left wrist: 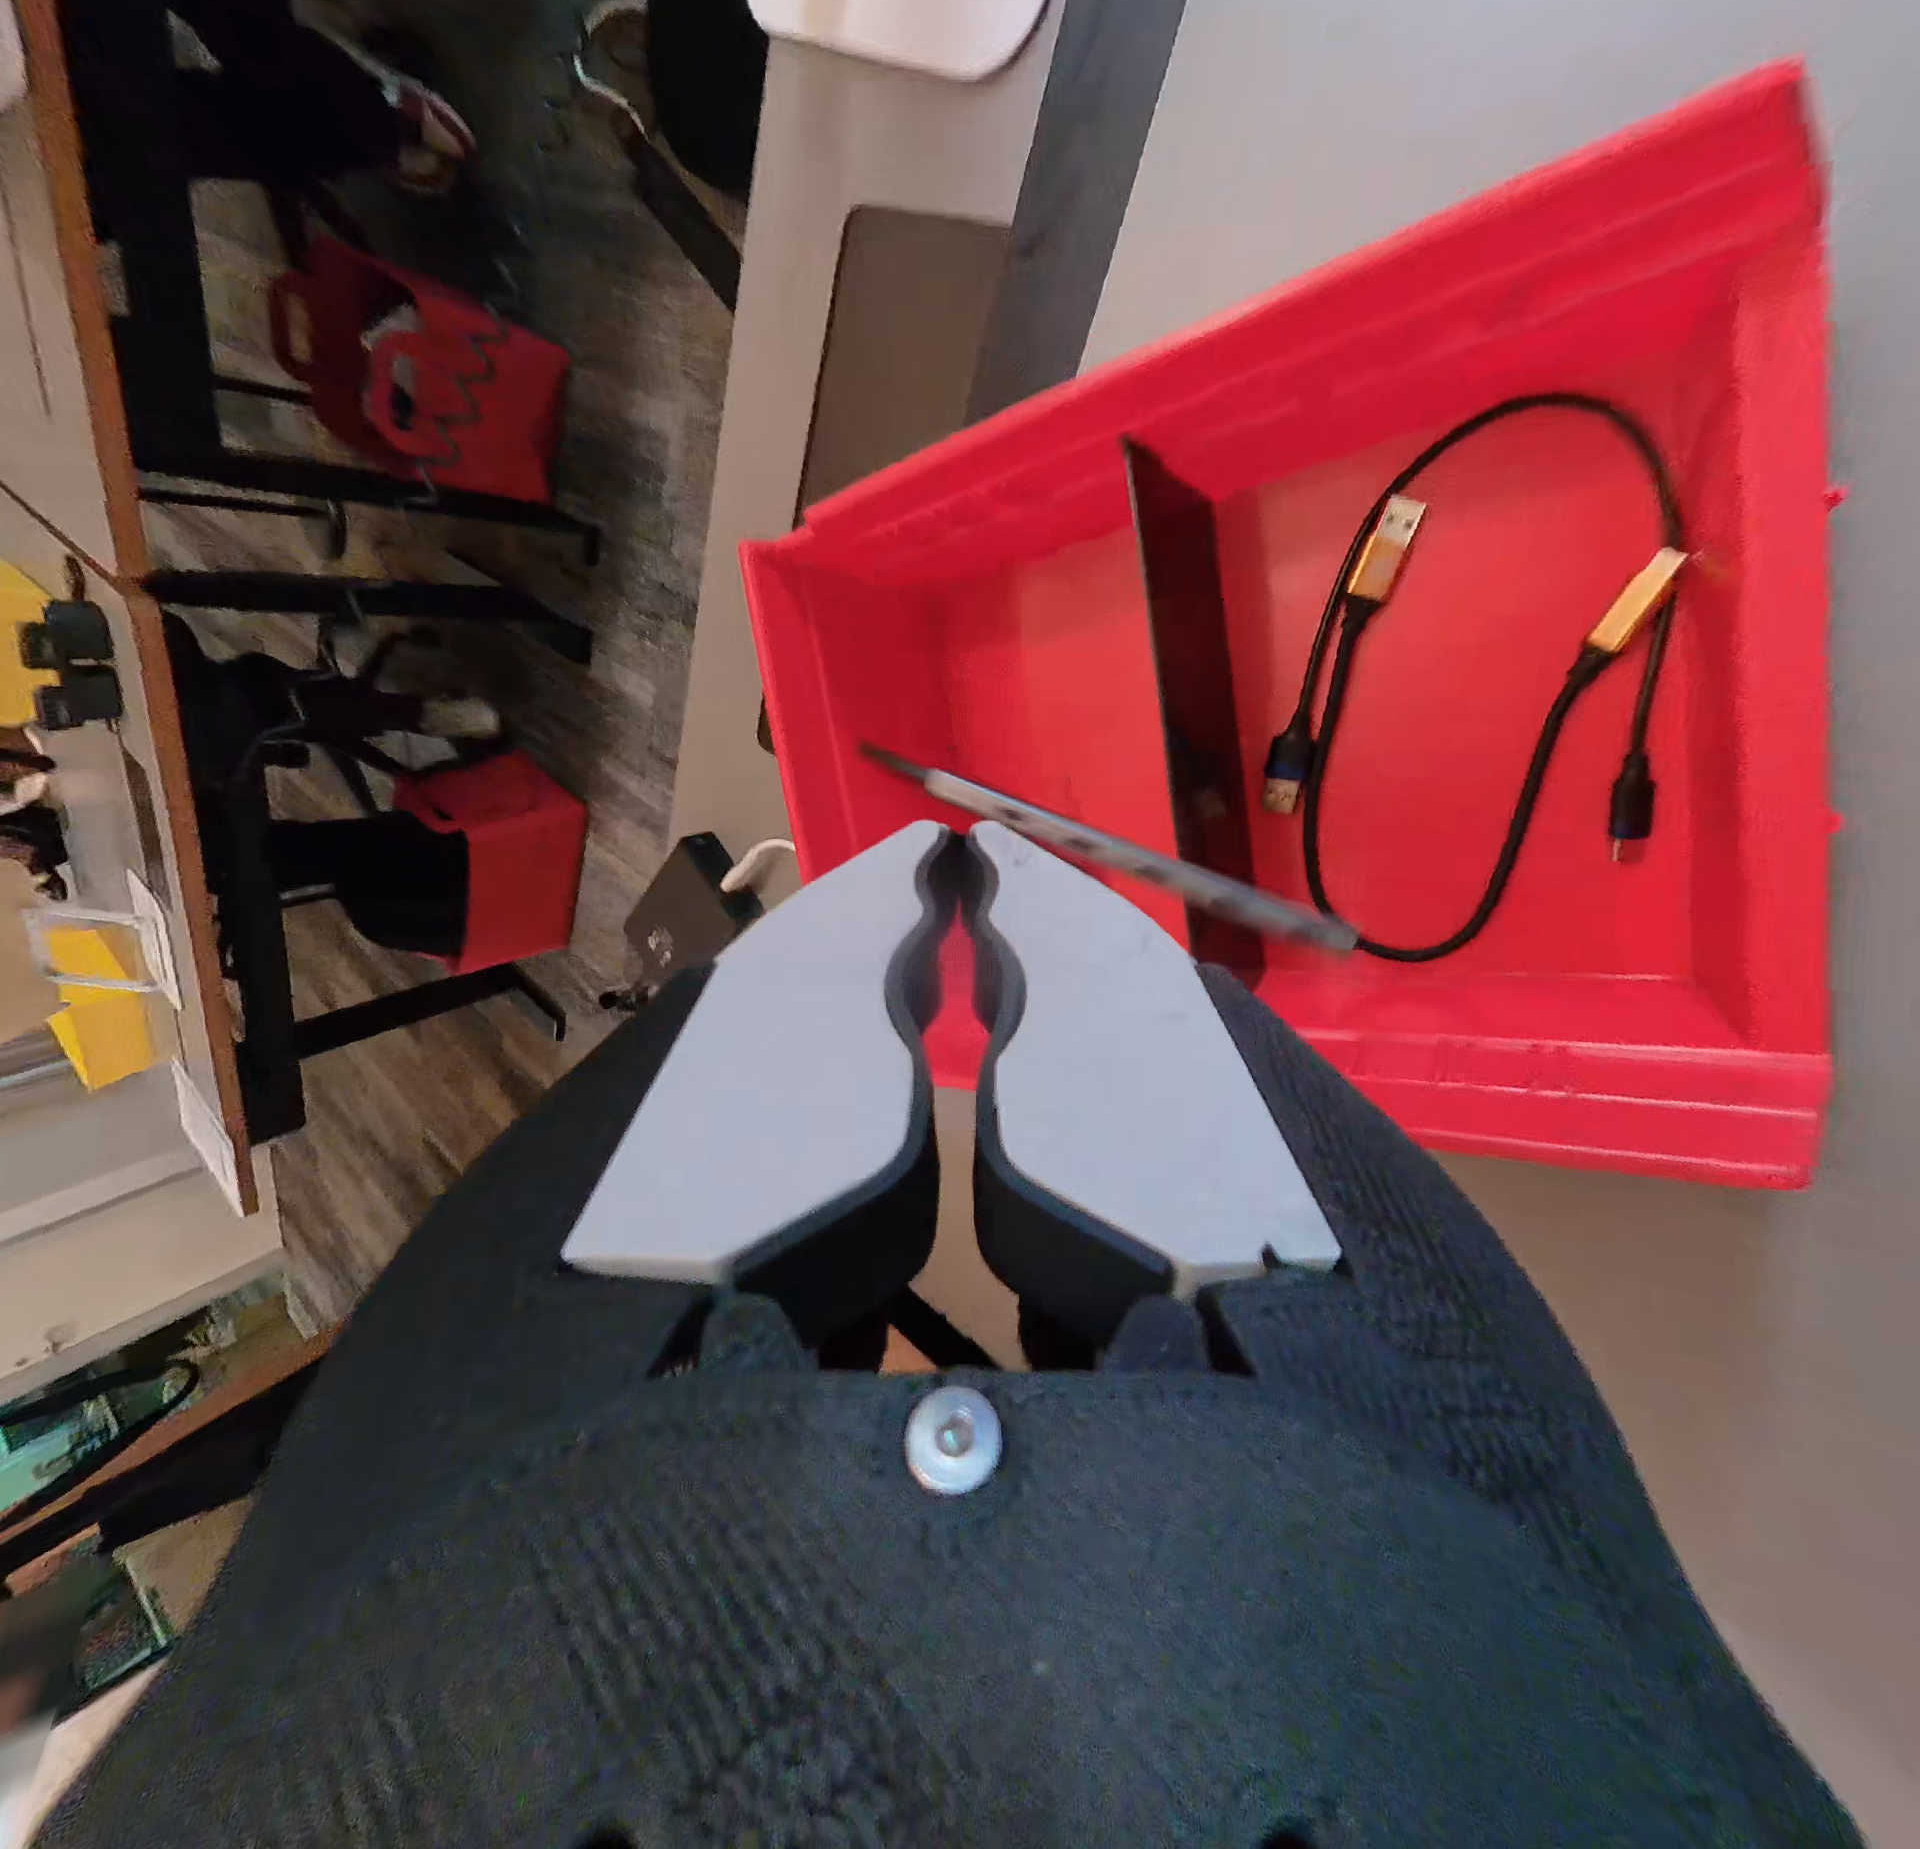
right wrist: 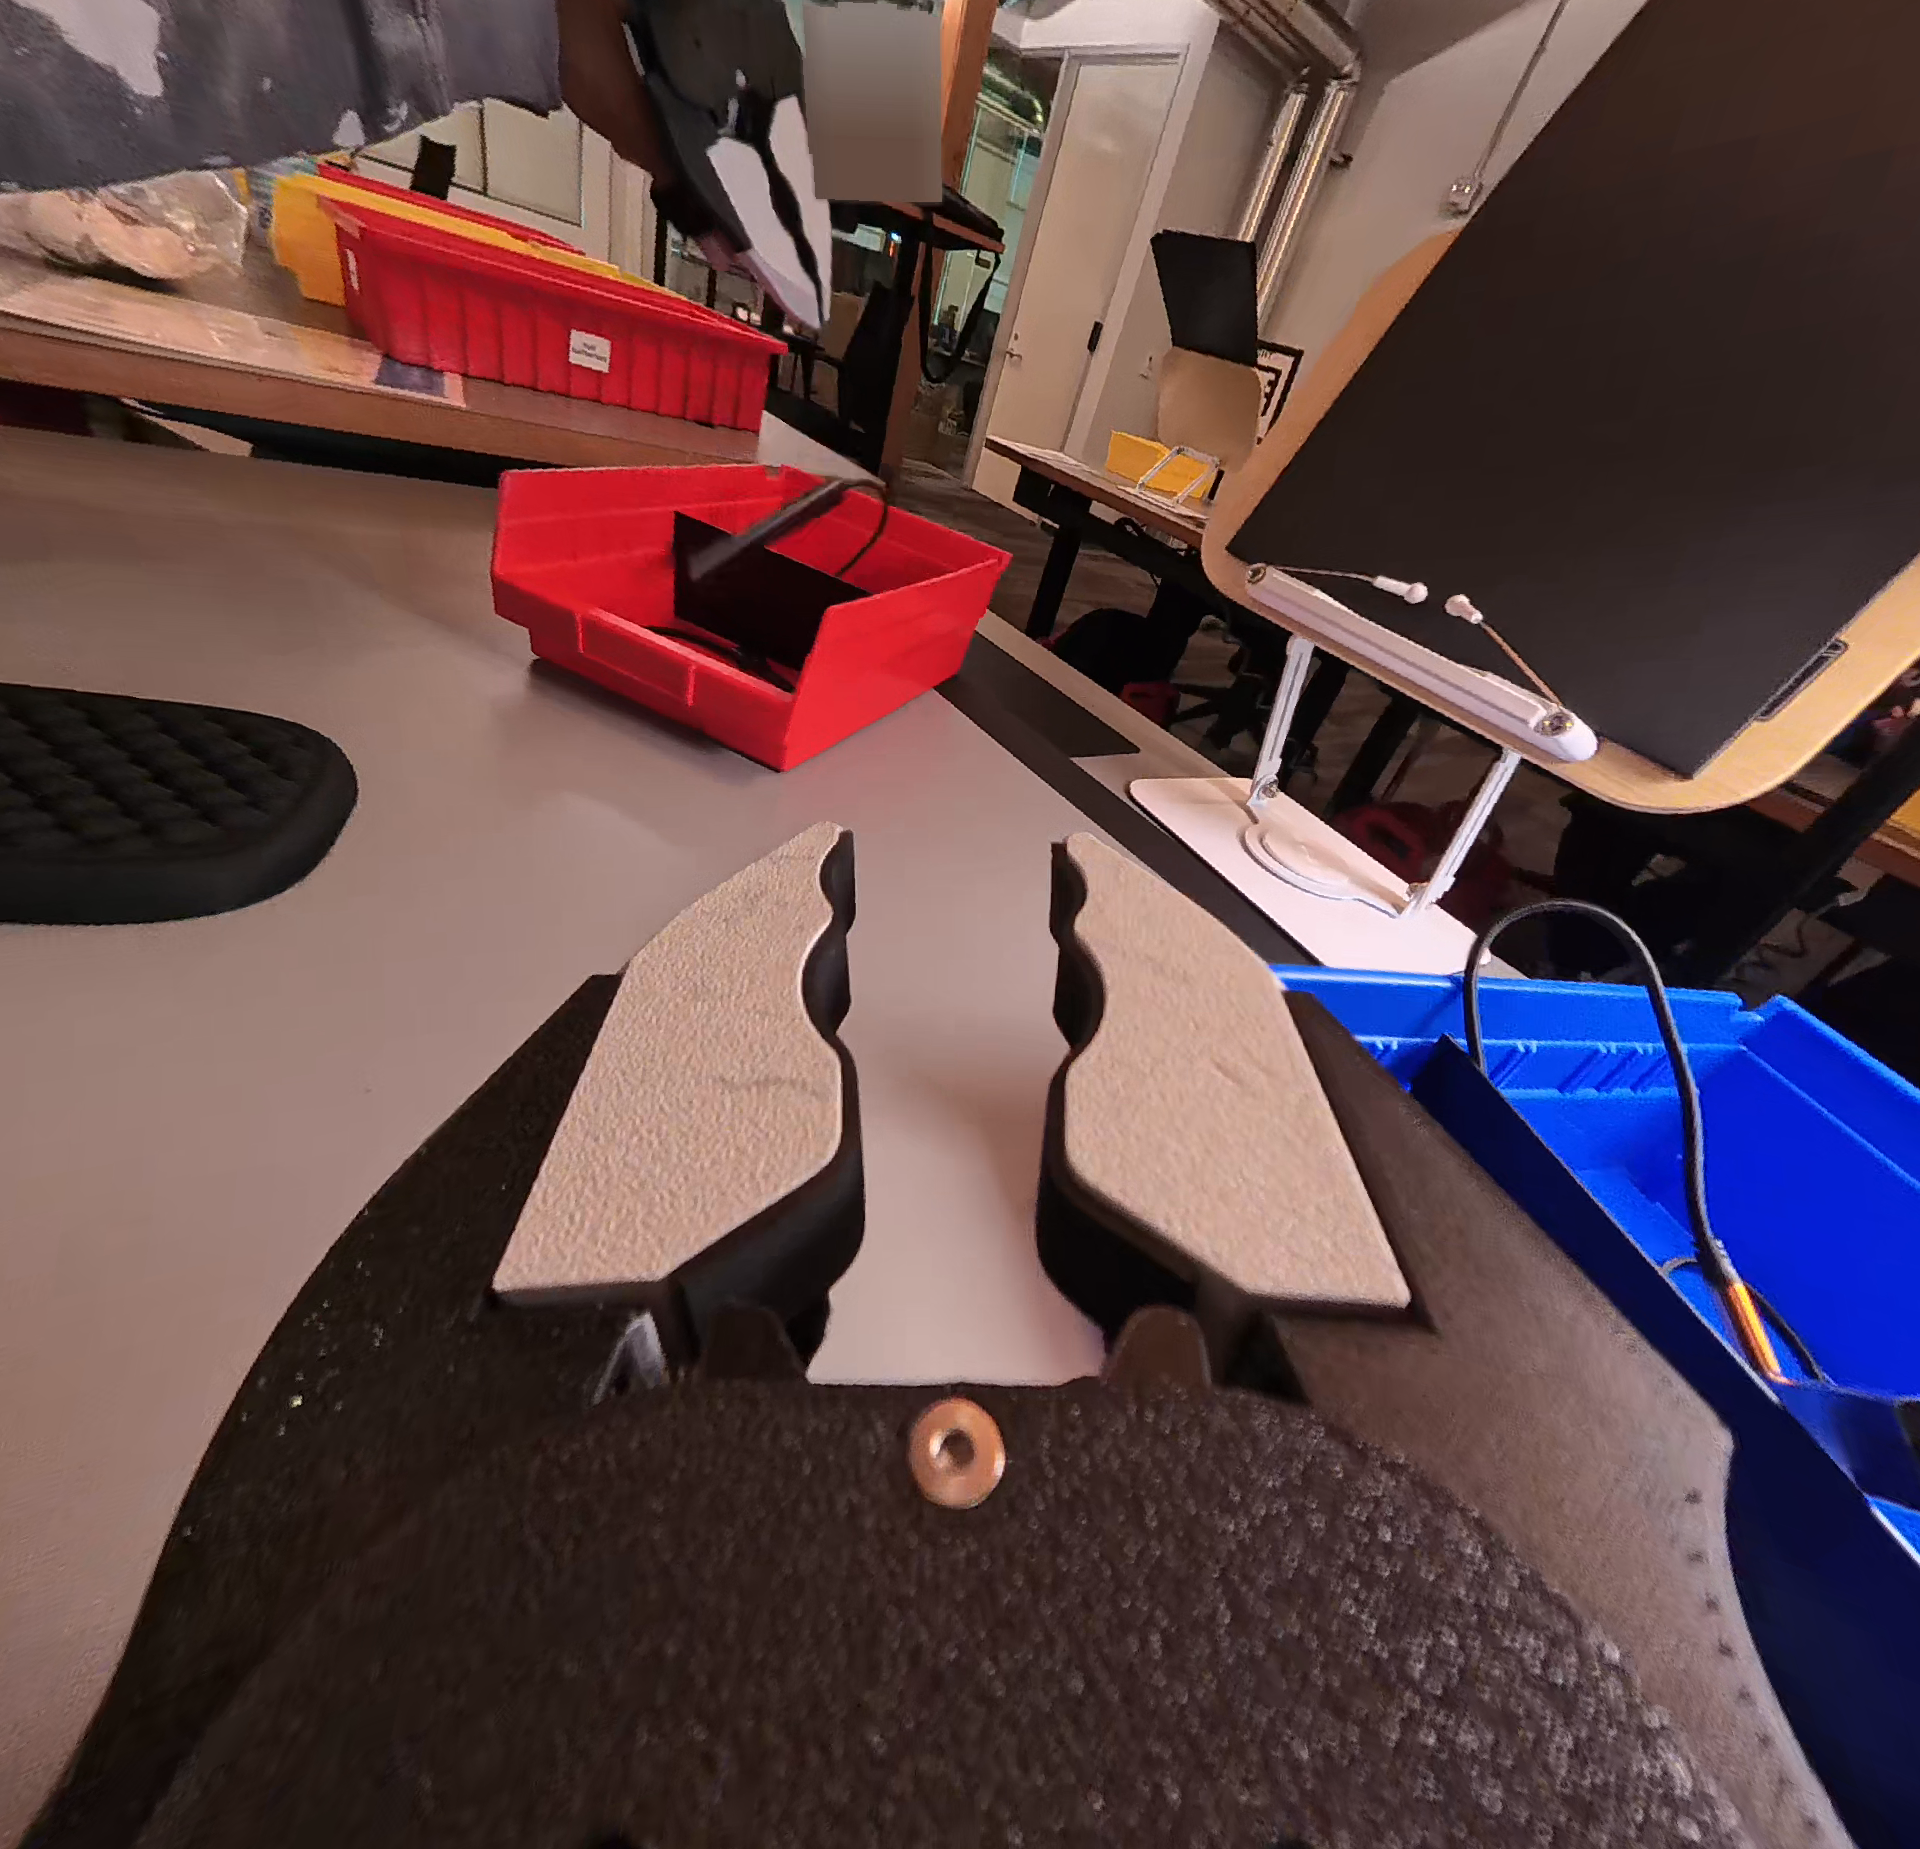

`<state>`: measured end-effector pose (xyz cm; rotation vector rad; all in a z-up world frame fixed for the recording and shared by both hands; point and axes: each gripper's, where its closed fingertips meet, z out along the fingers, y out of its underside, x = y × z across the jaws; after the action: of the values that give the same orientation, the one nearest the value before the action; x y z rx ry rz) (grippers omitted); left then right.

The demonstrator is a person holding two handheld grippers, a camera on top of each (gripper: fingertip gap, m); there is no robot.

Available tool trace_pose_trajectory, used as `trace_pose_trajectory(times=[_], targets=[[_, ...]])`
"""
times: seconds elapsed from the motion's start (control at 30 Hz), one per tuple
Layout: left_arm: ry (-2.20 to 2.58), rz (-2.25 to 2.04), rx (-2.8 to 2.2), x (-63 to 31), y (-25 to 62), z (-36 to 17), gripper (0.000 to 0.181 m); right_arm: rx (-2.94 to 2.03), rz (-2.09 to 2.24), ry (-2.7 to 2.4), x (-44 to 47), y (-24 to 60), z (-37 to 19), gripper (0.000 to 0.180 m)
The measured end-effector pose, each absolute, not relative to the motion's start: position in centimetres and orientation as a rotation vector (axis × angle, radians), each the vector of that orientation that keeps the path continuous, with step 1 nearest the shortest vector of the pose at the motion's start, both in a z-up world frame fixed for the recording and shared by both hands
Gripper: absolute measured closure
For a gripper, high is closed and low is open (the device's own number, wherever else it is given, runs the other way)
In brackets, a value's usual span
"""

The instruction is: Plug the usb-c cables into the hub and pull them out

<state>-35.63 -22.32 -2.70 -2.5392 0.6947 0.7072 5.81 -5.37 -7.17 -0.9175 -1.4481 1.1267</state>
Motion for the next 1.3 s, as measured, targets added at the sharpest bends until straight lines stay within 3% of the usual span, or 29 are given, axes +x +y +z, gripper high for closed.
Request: trace_pose_trajectory(times=[0.2, 0.5, 0.73, 0.8, 0.83, 0.97, 1.3], targets=[[0.587, 0.65, -2.574, -35.0, -22.4, -3.2, 0.178, -0.915, 1.135, -1.484, 5.2, -6.3, -7.5, 0.144], [0.676, 0.368, -2.753, -32.1, -25.2, -11.2, 0.155, -0.949, 1.119, -1.528, 5.1, -6.0, -9.3, 0.145], [1.006, 0.56, -2.989, -32.4, -28.3, -18.9, 0.138, -0.971, 1.133, -1.545, 4.7, -6.0, -10.1, 0.145], [1.093, 0.698, -3.0, -33.5, -28.3, -20.2, 0.142, -0.968, 1.117, -1.548, 4.8, -6.0, -10.2, 0.145], [1.15, 0.787, -2.986, -34.1, -28.1, -20.2, 0.154, -0.968, 1.113, -1.547, 4.9, -6.0, -10.2, 0.145], [1.082, 0.832, -2.946, -34.1, -26.8, -18.0, 0.157, -0.983, 1.13, -1.524, 5.2, -5.5, -9.9, 0.146], [0.65, 0.815, -2.485, -31.9, -21.7, -1.9, 0.158, -0.955, 1.153, -1.515, 4.9, -5.8, -8.7, 0.146]])
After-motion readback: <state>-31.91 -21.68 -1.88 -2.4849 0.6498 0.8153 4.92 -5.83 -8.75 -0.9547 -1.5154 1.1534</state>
